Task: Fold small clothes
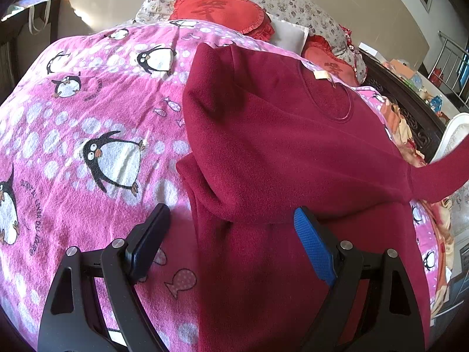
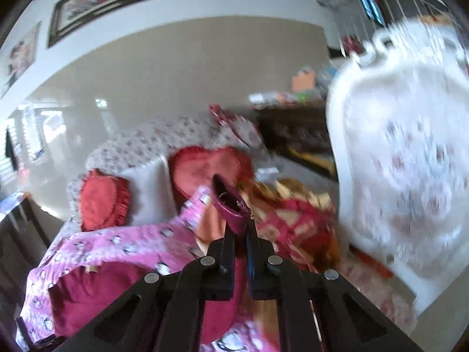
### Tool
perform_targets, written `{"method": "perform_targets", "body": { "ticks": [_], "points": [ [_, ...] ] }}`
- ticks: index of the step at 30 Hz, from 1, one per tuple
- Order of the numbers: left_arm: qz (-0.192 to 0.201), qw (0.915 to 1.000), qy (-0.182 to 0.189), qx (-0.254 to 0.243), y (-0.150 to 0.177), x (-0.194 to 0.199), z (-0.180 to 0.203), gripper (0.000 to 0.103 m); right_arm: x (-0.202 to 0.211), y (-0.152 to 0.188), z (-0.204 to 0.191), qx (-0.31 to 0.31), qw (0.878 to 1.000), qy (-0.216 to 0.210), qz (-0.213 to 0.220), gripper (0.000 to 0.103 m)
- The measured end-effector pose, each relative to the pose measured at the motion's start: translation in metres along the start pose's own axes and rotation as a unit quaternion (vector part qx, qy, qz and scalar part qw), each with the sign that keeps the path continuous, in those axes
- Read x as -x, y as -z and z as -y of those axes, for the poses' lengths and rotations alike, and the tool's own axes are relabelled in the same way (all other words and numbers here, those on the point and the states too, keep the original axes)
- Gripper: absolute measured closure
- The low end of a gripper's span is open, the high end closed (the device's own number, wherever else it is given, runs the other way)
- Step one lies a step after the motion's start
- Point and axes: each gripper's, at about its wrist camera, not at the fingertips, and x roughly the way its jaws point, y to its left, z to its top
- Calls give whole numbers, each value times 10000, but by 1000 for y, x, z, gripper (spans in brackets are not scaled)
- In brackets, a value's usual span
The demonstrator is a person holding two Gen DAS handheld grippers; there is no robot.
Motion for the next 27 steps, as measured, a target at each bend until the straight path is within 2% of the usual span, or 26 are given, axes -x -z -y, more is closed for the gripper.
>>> {"method": "perform_targets", "body": {
  "ticks": [6, 11, 14, 18, 22, 27],
  "points": [
    [5, 10000, 18, 19, -1, 0, 0, 17, 10, -4, -82, 23, 9929, -1188, -46, 98],
    [42, 9999, 75, 84, -1, 2, -1, 17, 3, 30, -193, 173, 9690, -2423, -458, 98],
    [71, 9998, 125, 150, 1, 4, -2, 17, -7, 60, -252, 164, 9537, -2907, -753, 98],
    [114, 9995, 198, 238, 1, 6, -5, 17, -34, 99, -314, 28, 9377, -3262, -1198, 98],
    [158, 9989, 273, 344, 2, 8, -8, 17, -76, 143, -375, 43, 9197, -3413, -1941, 98],
    [195, 9985, 306, 419, 3, 9, -7, 17, -109, 179, -405, 178, 9090, -3369, -2447, 97]
  ]
}}
